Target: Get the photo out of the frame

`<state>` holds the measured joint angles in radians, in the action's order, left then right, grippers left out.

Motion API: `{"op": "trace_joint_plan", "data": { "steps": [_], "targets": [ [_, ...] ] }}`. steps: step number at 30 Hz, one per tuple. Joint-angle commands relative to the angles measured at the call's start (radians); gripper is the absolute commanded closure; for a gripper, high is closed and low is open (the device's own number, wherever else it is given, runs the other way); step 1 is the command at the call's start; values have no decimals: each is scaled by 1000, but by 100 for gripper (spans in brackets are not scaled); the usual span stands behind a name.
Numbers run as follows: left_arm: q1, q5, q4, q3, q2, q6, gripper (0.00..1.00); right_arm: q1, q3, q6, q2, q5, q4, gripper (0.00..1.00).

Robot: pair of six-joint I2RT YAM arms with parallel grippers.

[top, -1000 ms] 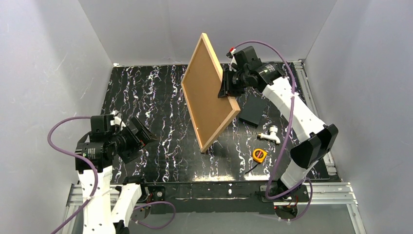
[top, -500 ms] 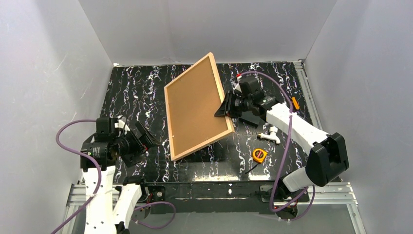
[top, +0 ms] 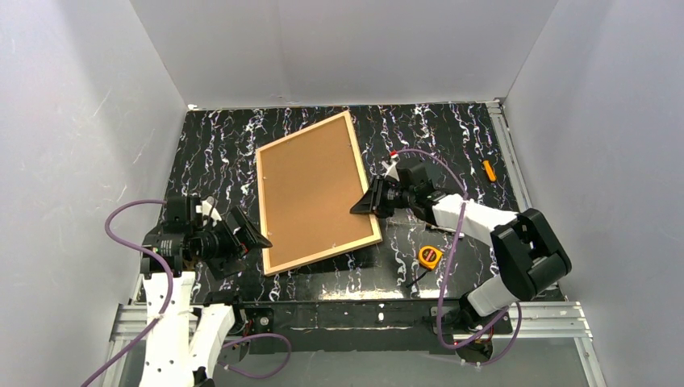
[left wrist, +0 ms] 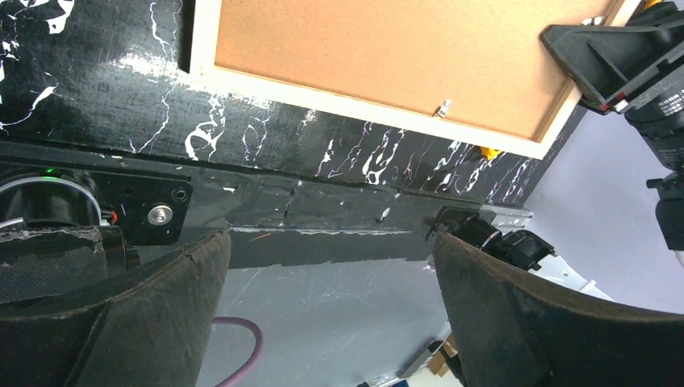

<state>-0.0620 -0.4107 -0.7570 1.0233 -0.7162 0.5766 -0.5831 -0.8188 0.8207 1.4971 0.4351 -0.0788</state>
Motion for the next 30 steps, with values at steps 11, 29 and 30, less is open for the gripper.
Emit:
{"op": "trace_joint_plan", "data": {
  "steps": [11,29,30],
  "targets": [
    [2,-48,-50,-38,-16,-27,2,-5,114,-157,79,-52,-109,36],
    [3,-175,85,-147,-28,3,2,55,-174,-411,-202,-689,598,17],
    [5,-193,108,-155,-35,10,2,93,-190,-427,-206,-704,605,15]
  ]
}}
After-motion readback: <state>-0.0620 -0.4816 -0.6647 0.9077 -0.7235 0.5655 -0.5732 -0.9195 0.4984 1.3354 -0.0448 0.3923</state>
